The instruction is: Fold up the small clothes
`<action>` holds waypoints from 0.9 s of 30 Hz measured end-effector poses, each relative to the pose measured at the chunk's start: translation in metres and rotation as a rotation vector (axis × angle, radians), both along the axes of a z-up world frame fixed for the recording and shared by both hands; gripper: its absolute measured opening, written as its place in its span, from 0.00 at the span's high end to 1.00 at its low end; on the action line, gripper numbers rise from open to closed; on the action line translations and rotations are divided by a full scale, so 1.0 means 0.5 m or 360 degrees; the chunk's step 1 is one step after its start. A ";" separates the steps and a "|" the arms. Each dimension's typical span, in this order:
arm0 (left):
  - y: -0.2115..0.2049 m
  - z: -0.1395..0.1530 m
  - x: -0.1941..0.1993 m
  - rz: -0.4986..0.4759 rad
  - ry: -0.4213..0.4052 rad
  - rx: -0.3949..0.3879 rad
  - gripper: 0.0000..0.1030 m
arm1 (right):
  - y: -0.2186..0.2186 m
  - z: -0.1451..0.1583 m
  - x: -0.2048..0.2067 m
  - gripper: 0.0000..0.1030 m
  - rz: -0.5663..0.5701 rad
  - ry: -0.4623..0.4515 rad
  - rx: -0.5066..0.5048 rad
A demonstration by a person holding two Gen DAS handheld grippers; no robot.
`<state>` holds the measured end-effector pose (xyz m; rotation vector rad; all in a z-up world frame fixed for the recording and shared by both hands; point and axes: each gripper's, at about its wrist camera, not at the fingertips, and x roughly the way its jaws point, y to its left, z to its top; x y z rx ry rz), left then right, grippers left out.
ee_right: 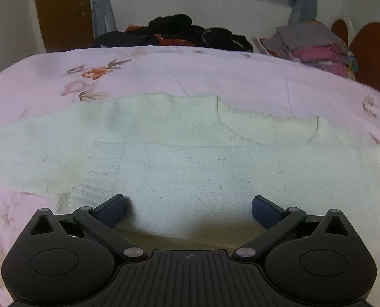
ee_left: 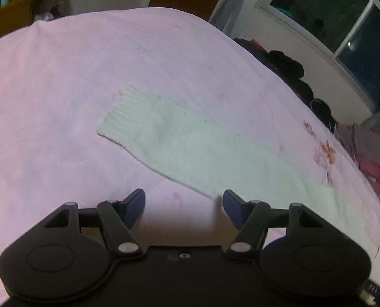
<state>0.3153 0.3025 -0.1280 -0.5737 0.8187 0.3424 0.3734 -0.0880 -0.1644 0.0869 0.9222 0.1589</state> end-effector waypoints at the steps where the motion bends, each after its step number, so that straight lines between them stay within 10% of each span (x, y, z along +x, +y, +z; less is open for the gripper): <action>1: 0.005 -0.003 0.004 0.0010 -0.0016 -0.0016 0.36 | -0.002 -0.001 0.001 0.00 -0.0003 0.0005 0.0008; 7: 0.036 -0.018 0.022 0.0111 -0.0133 -0.0122 0.46 | 0.000 0.005 -0.004 0.00 0.0010 -0.0015 -0.0025; 12: 0.057 -0.036 0.028 0.0229 -0.0153 -0.0148 0.92 | -0.022 0.028 -0.026 0.00 -0.0103 -0.0126 0.0105; 19: 0.032 -0.013 0.025 0.0203 -0.0242 -0.0076 0.97 | -0.008 0.019 -0.013 0.14 -0.0036 -0.0062 -0.0071; 27: -0.126 0.120 0.047 -0.0212 -0.0504 0.0062 0.97 | -0.051 0.059 -0.040 0.14 -0.0086 -0.0154 0.0072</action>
